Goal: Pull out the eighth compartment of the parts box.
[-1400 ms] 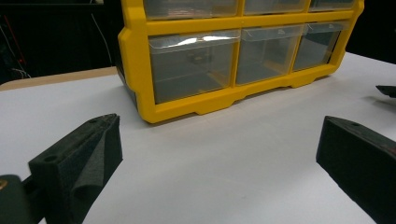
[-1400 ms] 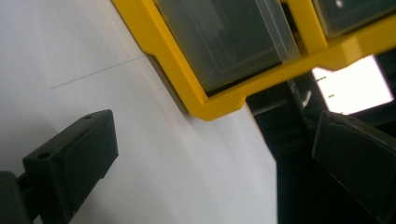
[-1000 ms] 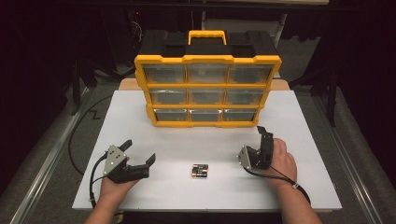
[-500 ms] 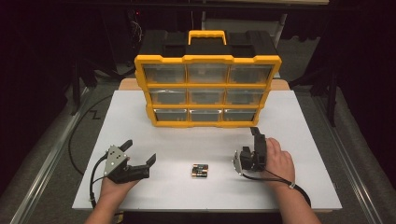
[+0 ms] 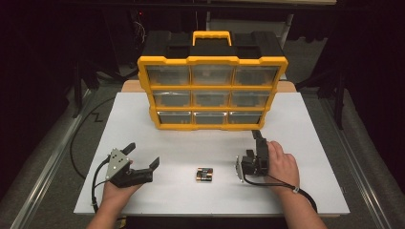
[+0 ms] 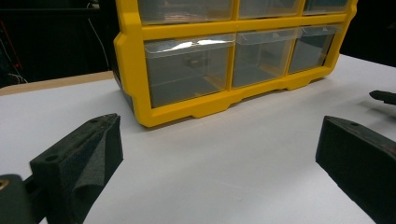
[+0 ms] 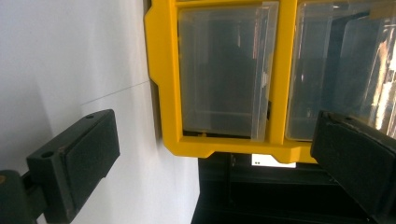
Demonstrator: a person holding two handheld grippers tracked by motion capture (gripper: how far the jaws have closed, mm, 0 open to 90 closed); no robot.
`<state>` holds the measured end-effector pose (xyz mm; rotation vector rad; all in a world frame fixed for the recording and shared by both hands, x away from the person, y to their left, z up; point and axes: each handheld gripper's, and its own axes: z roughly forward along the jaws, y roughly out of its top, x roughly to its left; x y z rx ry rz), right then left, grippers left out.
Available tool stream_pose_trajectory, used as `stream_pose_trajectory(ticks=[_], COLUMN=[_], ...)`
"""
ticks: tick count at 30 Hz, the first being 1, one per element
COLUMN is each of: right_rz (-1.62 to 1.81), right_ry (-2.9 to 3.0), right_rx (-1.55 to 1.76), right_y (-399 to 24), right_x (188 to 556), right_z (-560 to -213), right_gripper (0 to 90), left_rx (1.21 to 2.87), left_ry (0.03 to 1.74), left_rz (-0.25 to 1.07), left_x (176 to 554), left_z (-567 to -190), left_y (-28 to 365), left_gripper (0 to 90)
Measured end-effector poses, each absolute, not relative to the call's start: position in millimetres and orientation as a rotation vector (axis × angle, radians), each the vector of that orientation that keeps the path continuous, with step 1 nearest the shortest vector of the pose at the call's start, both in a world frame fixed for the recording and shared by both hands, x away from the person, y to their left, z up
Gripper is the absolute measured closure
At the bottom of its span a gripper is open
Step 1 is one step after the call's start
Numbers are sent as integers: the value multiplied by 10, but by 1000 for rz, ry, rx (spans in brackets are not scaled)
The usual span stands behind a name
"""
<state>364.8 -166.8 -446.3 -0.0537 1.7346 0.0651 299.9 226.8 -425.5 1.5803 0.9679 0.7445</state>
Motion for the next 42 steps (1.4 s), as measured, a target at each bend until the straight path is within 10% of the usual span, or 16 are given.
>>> stream_pose_trajectory(ticks=[42], right_rz=[66], right_ry=[1720], right_rx=[-103], right_y=[-1240], right_x=[3724], right_z=[-4532], right_gripper=[365], left_rx=[1589], left_ry=[957], left_rz=[761], left_x=[2993], left_z=[-4249], left_y=[2268], left_gripper=[18])
